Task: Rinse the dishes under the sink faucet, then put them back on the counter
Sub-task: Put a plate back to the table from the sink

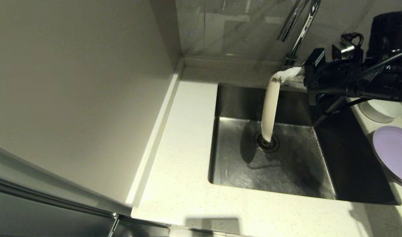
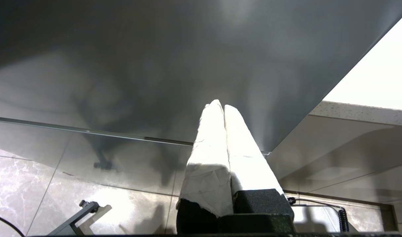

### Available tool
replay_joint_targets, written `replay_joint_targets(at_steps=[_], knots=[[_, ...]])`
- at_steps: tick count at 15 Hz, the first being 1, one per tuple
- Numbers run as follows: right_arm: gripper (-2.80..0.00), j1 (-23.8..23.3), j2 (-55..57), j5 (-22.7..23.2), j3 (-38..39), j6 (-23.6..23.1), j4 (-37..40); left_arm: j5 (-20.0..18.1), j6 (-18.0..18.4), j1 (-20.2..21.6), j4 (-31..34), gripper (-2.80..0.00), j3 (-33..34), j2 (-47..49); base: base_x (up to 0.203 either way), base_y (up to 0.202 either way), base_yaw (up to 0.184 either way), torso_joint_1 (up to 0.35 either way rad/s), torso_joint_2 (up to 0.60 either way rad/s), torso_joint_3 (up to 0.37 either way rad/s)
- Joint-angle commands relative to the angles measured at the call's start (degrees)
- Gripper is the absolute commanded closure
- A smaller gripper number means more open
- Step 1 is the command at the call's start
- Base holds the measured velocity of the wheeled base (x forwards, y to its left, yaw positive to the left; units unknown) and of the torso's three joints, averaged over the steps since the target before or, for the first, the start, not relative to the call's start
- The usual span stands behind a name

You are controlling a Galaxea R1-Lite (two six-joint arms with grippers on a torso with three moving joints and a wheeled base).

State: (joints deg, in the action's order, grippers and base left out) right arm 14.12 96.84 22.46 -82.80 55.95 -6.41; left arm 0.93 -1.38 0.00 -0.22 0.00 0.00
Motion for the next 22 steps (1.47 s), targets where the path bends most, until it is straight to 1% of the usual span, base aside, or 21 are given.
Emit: replay_joint_targets(at_steps=[1,2,3,4,5,6,8,9,10,12,13,14,15,17,19,20,22], knots=[[0.00,-0.2,-2.2,0.2,-2.1,-4.0,2.9,0.0,0.0,0.0,0.0,0.00,0.0,-0.1,0.000,0.000,0.000,0.000,0.00,0.000],[0.00,-0.2,-3.5,0.1,1.1,-8.0,3.8,0.0,0.0,0.0,0.0,0.00,0.0,-0.1,0.000,0.000,0.000,0.000,0.00,0.000],[0.00,-0.1,-4.9,0.0,6.3,-13.1,4.4,0.0,0.0,0.0,0.0,0.00,0.0,-0.1,0.000,0.000,0.000,0.000,0.00,0.000],[0.00,-0.1,-6.6,-0.3,12.8,-19.9,4.8,0.0,0.0,0.0,0.0,0.00,0.0,-0.1,0.000,0.000,0.000,0.000,0.00,0.000],[0.00,-0.1,-8.5,-1.4,17.7,-29.4,5.1,0.0,0.0,0.0,0.0,0.00,0.0,-0.1,0.000,0.000,0.000,0.000,0.00,0.000],[0.00,0.3,-10.3,-3.7,20.2,-38.2,5.1,0.0,0.0,0.0,0.0,0.00,0.0,-0.1,0.000,0.000,0.000,0.000,0.00,0.000],[0.00,1.3,-13.3,-10.0,23.8,-57.6,3.6,0.0,0.0,0.0,0.0,0.00,0.0,-0.1,0.000,0.000,0.000,0.000,0.00,0.000],[0.00,1.5,-15.1,-12.5,25.3,-64.6,2.6,0.0,0.0,0.0,0.0,0.00,0.0,-0.1,0.000,0.000,0.000,0.000,0.00,0.000],[0.00,1.7,-17.2,-14.1,26.5,-68.1,0.9,0.0,0.0,0.0,0.0,0.00,0.0,-0.1,0.000,0.000,0.000,0.000,0.00,0.000],[0.00,1.8,-19.3,-15.0,27.7,-73.9,-4.6,0.0,0.0,0.0,0.0,0.00,0.0,-0.1,0.000,0.000,0.000,0.000,0.00,0.000],[0.00,1.7,-20.0,-15.6,28.7,-77.8,-7.2,0.0,0.0,0.0,0.0,0.00,0.0,-0.1,0.000,0.000,0.000,0.000,0.00,0.000],[0.00,1.1,-20.9,-18.3,30.1,-82.9,-10.0,0.0,0.0,0.0,0.0,0.00,0.0,-0.1,0.000,0.000,0.000,0.000,0.00,0.000],[0.00,0.2,-22.2,-22.4,31.5,-87.0,-12.6,0.0,0.0,0.0,0.0,0.00,0.0,-0.1,0.000,0.000,0.000,0.000,0.00,0.000],[0.00,-1.9,-25.7,-27.2,33.5,-90.5,-13.5,0.0,0.0,0.0,0.0,0.00,0.0,-0.1,0.000,0.000,0.000,0.000,0.00,0.000],[0.00,-7.3,-30.4,-30.4,37.7,-95.7,-13.2,0.0,0.0,0.0,0.0,0.00,0.0,-0.1,0.000,0.000,0.000,0.000,0.00,0.000],[0.00,-11.3,-33.0,-31.0,40.2,-97.9,-11.8,0.0,0.0,0.0,0.0,0.00,0.0,-0.1,0.000,0.000,0.000,0.000,0.00,0.000],[0.00,-18.9,-36.9,-31.3,44.5,-100.9,-6.2,0.0,0.0,0.0,0.0,0.00,0.0,-0.1,0.000,0.000,0.000,0.000,0.00,0.000]])
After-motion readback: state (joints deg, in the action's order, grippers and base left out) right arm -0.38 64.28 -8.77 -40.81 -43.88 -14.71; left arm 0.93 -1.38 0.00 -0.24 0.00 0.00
